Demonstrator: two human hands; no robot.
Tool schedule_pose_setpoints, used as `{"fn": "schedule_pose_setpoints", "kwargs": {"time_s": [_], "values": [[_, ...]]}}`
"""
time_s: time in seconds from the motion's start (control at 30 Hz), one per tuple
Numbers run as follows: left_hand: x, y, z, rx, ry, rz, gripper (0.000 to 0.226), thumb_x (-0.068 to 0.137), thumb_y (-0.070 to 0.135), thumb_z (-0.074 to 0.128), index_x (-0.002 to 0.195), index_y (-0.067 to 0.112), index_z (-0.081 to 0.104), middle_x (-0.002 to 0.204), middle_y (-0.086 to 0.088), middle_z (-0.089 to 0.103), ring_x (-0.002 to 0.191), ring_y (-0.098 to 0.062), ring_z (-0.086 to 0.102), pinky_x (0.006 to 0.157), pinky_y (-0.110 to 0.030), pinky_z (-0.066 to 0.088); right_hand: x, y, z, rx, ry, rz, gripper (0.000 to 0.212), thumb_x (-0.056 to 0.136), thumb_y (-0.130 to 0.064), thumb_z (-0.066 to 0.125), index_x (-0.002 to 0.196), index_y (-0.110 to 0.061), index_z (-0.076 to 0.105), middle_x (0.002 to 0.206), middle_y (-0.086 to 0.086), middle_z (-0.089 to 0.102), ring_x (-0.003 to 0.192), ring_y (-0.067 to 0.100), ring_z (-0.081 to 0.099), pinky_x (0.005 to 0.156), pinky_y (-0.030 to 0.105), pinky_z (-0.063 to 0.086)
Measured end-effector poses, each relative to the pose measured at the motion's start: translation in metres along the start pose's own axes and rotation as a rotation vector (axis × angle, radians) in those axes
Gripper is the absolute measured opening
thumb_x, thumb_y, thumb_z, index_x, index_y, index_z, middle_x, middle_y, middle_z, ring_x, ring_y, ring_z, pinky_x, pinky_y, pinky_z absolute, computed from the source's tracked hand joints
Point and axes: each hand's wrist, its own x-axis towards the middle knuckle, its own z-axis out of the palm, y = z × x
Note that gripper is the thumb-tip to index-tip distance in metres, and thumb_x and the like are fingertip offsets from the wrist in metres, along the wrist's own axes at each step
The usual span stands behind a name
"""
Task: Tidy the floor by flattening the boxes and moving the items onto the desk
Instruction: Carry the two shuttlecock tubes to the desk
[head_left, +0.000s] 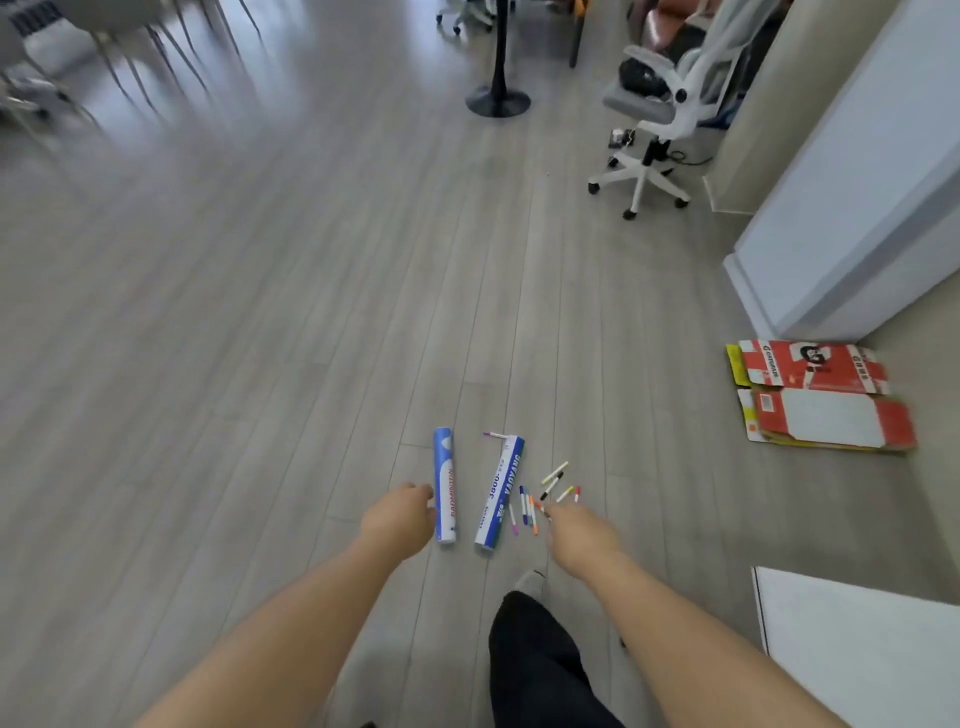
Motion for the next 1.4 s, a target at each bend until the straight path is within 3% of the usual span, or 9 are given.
{"fn": "schedule_pose_setpoints", "kwargs": {"time_s": [0.17, 0.37, 0.6, 0.8, 0.97, 1.13, 1.3, 1.4], "values": [[0.089, -0.004, -0.020, -0.084, -0.042, -0.108, 0.041, 0.101, 0.037, 0.043, 0.139, 0.024, 0.050, 0.135, -0.001, 0.057, 0.114, -0.021, 0.060, 0.095, -0.036, 0.052, 0.096, 0.001, -0.023, 0.122, -0.066, 0.062, 0.033, 0.092, -0.015, 0.048, 0.123, -0.024, 0.053, 0.113, 0.003, 0.060, 0.098, 0.026, 0.061, 0.079, 0.036, 0.053], [0.225, -0.024, 0.010, -0.245, -0.108, -0.175, 0.045, 0.102, 0.031, 0.045, 0.146, 0.023, 0.044, 0.138, -0.003, 0.057, 0.116, -0.021, 0.059, 0.097, -0.037, 0.052, 0.223, -0.003, 0.003, 0.222, -0.092, 0.125, 0.045, 0.092, -0.013, 0.041, 0.136, -0.027, 0.042, 0.126, 0.003, 0.053, 0.108, 0.028, 0.058, 0.081, 0.034, 0.047], [0.403, -0.086, 0.151, -0.222, -0.232, -0.167, 0.048, 0.100, 0.033, 0.044, 0.147, 0.026, 0.042, 0.141, -0.001, 0.054, 0.122, -0.021, 0.056, 0.098, -0.039, 0.049, 0.394, 0.000, 0.147, 0.359, -0.095, 0.275, 0.023, 0.093, -0.023, 0.047, 0.116, -0.024, 0.050, 0.120, 0.000, 0.058, 0.099, 0.026, 0.060, 0.074, 0.035, 0.050], [0.509, -0.141, 0.312, -0.193, -0.275, -0.214, 0.047, 0.098, 0.034, 0.049, 0.144, 0.023, 0.044, 0.137, -0.005, 0.055, 0.119, -0.024, 0.058, 0.096, -0.042, 0.050, 0.501, 0.011, 0.319, 0.542, -0.142, 0.442, 0.031, 0.090, -0.022, 0.048, 0.121, -0.024, 0.051, 0.109, 0.005, 0.061, 0.094, 0.026, 0.061, 0.070, 0.034, 0.049], [0.555, -0.161, 0.417, -0.345, -0.224, -0.333, 0.057, 0.097, 0.038, 0.058, 0.147, 0.019, 0.039, 0.141, -0.010, 0.053, 0.121, -0.028, 0.057, 0.097, -0.045, 0.050, 0.557, 0.021, 0.423, 0.674, -0.085, 0.542, 0.037, 0.090, -0.026, 0.061, 0.125, -0.020, 0.049, 0.121, 0.004, 0.061, 0.106, 0.026, 0.061, 0.086, 0.042, 0.053], [0.591, -0.163, 0.479, -0.550, -0.164, -0.434, 0.068, 0.093, 0.037, 0.067, 0.148, 0.013, 0.035, 0.141, -0.013, 0.050, 0.119, -0.032, 0.059, 0.093, -0.047, 0.052, 0.600, 0.029, 0.488, 0.781, 0.011, 0.690, 0.054, 0.083, -0.034, 0.072, 0.127, -0.020, 0.044, 0.125, 0.003, 0.058, 0.112, 0.026, 0.059, 0.090, 0.047, 0.053], [0.619, -0.154, 0.506, -0.634, -0.132, -0.462, 0.044, 0.085, 0.040, 0.075, 0.114, 0.018, 0.050, 0.111, -0.002, 0.064, 0.095, -0.024, 0.065, 0.075, -0.034, 0.051, 0.628, 0.034, 0.513, 0.874, 0.067, 0.798, 0.060, 0.077, -0.039, 0.078, 0.122, -0.016, 0.046, 0.122, 0.004, 0.059, 0.109, 0.027, 0.061, 0.086, 0.047, 0.054], [0.626, -0.149, 0.511, -0.695, -0.163, -0.507, 0.049, 0.080, 0.042, 0.080, 0.112, 0.018, 0.050, 0.104, 0.001, 0.064, 0.094, -0.024, 0.067, 0.081, -0.040, 0.058, 0.637, 0.035, 0.518, 0.932, 0.039, 0.810, 0.068, 0.071, -0.043, 0.081, 0.122, -0.017, 0.045, 0.122, 0.003, 0.060, 0.104, 0.025, 0.064, 0.083, 0.045, 0.057]]}}
